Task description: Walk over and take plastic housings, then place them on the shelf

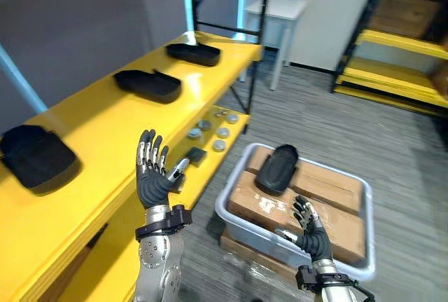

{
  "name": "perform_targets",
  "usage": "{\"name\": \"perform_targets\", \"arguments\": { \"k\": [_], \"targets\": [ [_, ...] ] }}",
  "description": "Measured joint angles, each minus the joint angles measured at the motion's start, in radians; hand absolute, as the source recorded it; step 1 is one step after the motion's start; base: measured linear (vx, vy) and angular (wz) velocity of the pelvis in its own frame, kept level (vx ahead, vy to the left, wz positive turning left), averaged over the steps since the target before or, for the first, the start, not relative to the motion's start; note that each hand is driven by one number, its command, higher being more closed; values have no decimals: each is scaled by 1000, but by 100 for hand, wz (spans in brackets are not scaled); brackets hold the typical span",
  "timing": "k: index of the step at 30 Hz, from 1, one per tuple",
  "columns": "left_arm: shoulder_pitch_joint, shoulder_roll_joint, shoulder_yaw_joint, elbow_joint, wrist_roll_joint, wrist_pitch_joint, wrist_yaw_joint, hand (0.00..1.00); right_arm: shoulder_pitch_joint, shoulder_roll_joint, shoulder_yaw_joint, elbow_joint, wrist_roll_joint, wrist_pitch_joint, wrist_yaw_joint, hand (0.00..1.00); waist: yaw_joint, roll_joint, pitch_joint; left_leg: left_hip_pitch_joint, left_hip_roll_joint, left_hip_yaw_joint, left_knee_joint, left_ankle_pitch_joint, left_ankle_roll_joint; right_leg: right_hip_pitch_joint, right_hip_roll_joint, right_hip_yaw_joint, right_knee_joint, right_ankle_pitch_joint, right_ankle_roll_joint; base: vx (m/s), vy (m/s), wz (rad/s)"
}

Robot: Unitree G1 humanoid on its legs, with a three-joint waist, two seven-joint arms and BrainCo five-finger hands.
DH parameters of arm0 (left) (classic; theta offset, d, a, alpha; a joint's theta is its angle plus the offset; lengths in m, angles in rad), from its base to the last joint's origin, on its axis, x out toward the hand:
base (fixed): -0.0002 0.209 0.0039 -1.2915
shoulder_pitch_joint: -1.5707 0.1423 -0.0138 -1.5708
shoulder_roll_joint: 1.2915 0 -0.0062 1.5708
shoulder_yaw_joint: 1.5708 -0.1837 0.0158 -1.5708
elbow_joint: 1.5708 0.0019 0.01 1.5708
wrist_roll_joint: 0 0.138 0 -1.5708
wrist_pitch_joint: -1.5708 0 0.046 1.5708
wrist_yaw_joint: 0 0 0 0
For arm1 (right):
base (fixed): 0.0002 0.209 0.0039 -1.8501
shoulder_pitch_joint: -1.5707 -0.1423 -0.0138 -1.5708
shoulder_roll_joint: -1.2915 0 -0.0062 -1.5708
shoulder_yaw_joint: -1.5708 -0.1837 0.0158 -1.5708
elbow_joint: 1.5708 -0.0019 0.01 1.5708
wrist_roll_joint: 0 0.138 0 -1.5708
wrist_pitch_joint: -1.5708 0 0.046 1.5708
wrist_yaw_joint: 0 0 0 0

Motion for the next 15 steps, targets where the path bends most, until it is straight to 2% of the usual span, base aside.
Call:
{"name": "perform_targets", "arguments": {
  "k": [1,2,3,4,5,8,10,11,12,13,14,15],
  "targets": [
    [15,1,-1,3,-8,1,-6,0,-17,0,0,22,-1,0,0,0,5,-4,-12,-15,13,15,-19,10,-24,22,-33,1,-32,0,7,-126,-207,-77],
    [21,2,-2,3,-15,3,-12,0,-25,0,0,30,-2,1,0,0,5,-10,-17,-21,14,19,-25,16,-37,34,-51,3,-61,0,8,-102,-797,-195],
    [13,-23,-90,82,-29,49,-46,0,-87,-34,-22,104,-46,28,-30,0,-4,18,-50,82,69,33,-193,145,-181,59,37,33,-182,13,65,-29,-746,-173],
    [-2,-28,-103,90,-23,50,-59,0,-92,-42,-28,101,-63,28,-32,0,-9,20,-51,97,78,37,-202,148,-184,56,52,33,-170,8,58,-22,-676,-162],
    [-41,-28,-110,133,-15,52,-63,0,-93,-40,-35,95,-75,29,-36,0,-10,21,-50,91,55,35,-210,151,-184,30,34,39,-151,-4,43,-31,-13,-19],
    [-41,-27,-110,142,-15,59,-65,0,-92,-35,-15,95,-78,29,-35,0,-2,21,-49,95,29,30,-230,165,-173,30,9,37,-155,-5,44,-36,50,7],
    [-33,-25,-119,202,-2,56,-73,0,-80,-19,-21,101,-79,29,-36,0,-5,26,-49,94,39,7,-224,158,-181,61,9,7,-182,-9,47,-18,-9,28],
    [-25,-25,-117,234,3,55,-77,0,-73,-17,-19,108,-79,29,-35,0,-10,45,-41,93,62,1,-207,139,-198,77,25,-16,-184,-21,47,20,-148,32],
    [32,-12,-85,286,-5,61,-84,0,-81,-7,-7,153,-82,33,-34,0,-7,60,-8,48,133,-38,-10,102,-217,113,83,-57,-108,-72,5,49,-248,7],
    [133,-8,-13,299,-41,75,-105,0,-100,-16,9,171,-88,41,-36,0,18,57,44,-78,172,-135,370,90,-153,169,141,-53,-34,-108,-55,49,-274,-27],
    [196,-11,33,297,-50,85,-114,0,-118,-25,12,188,-96,43,-41,0,43,46,50,-138,157,-198,517,96,-138,190,146,-39,-45,-133,-94,24,-206,-97],
    [302,-40,101,318,-56,99,-119,0,-173,-55,13,253,-122,47,-60,0,83,47,20,-188,112,-278,574,57,-191,194,145,6,-64,-210,-106,67,-207,-130]
  ]
}}
